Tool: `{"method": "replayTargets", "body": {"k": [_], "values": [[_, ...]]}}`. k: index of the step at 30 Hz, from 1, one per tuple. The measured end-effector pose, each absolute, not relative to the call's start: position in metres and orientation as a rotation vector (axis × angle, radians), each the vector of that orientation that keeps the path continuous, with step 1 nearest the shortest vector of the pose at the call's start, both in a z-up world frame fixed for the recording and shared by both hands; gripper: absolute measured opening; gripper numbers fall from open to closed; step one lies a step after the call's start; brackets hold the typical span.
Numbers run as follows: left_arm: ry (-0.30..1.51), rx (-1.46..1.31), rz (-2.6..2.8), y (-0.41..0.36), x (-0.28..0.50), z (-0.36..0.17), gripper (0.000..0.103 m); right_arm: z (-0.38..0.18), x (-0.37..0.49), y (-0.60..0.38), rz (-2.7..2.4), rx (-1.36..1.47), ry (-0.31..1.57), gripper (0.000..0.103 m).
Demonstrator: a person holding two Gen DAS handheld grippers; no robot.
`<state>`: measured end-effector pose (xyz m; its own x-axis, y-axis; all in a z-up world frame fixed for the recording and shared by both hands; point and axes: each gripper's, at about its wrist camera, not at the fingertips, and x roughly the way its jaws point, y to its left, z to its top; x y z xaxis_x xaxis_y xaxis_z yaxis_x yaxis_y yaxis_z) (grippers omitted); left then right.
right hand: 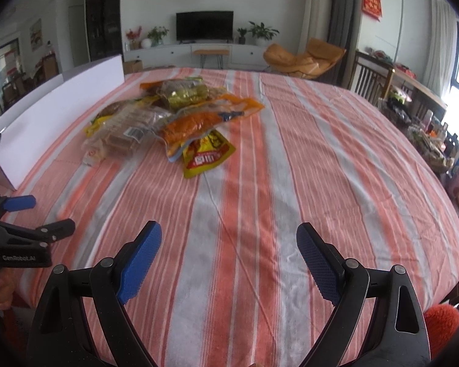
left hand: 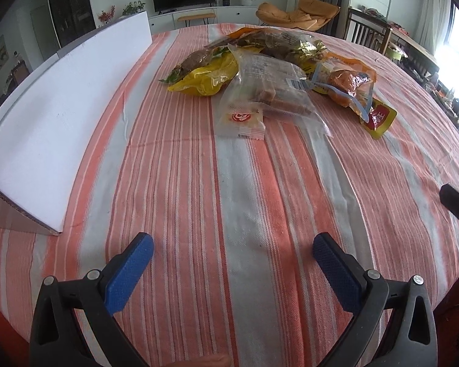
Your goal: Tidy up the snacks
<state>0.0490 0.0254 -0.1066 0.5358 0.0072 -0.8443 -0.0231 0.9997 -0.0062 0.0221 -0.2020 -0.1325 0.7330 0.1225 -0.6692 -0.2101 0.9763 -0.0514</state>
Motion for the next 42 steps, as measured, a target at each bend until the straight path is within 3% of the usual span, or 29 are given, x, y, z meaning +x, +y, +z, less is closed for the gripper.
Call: {"method": "replayTargets", "body": {"k": [42], "values": [[0.987,0.014,-0.039,0.03,0.052,-0.108,0.103,-0.163,0.037,-0.209,0.171,-0.076,0.864,0.093]]}}
